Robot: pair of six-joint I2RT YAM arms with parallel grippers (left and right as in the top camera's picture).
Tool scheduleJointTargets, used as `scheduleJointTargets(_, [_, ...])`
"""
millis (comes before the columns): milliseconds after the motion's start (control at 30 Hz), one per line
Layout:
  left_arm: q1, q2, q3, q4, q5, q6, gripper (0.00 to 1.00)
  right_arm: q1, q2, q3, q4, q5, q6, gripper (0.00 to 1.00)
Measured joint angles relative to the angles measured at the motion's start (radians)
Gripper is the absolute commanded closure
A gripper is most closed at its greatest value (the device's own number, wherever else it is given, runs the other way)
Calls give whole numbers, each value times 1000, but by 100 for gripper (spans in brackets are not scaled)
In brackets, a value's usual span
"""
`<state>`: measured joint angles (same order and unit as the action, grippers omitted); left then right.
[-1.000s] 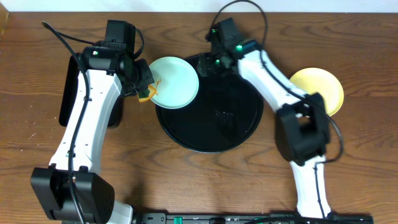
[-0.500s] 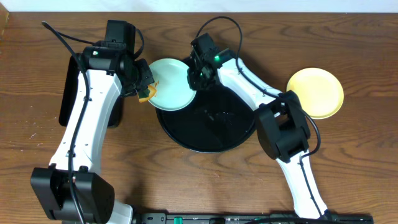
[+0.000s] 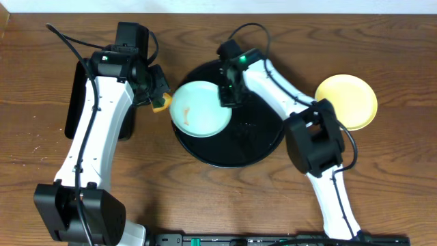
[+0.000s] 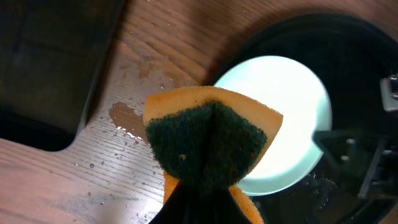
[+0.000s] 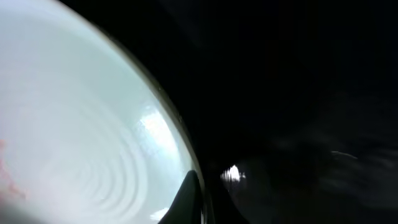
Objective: Clean dirty plates on tray and stack at the side
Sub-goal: 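Reach the right gripper back and grip the remaining light-blue plate rim, then scrub the light-blue plate with the sponge in the left gripper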
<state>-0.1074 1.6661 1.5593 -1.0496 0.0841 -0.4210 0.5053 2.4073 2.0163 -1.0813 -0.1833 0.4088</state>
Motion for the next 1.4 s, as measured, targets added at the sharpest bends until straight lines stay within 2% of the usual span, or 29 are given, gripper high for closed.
scheduleJointTargets(233, [-91, 19, -51, 56, 15, 0, 92, -139, -40, -3, -124, 41, -68, 99])
scheduleJointTargets(367, [-138, 64, -61, 89, 18, 0, 92, -188, -61, -36, -137, 56, -127, 99])
scheduleJointTargets(700, [-224, 171, -62, 163, 18, 4, 93, -187, -98, -193, -74, -5, -279, 99])
scheduleJointTargets(1100, [-303, 346, -62, 338, 19, 103, 93, -179, -131, -274, 39, -90, -338, 99])
scheduleJointTargets(1300, [-330, 438, -59, 330, 13, 106, 92, -176, -132, -283, 52, -116, -343, 99])
scheduleJointTargets(1400, [-338, 438, -51, 263, 15, 76, 92, -175, -132, -285, 59, -122, -344, 99])
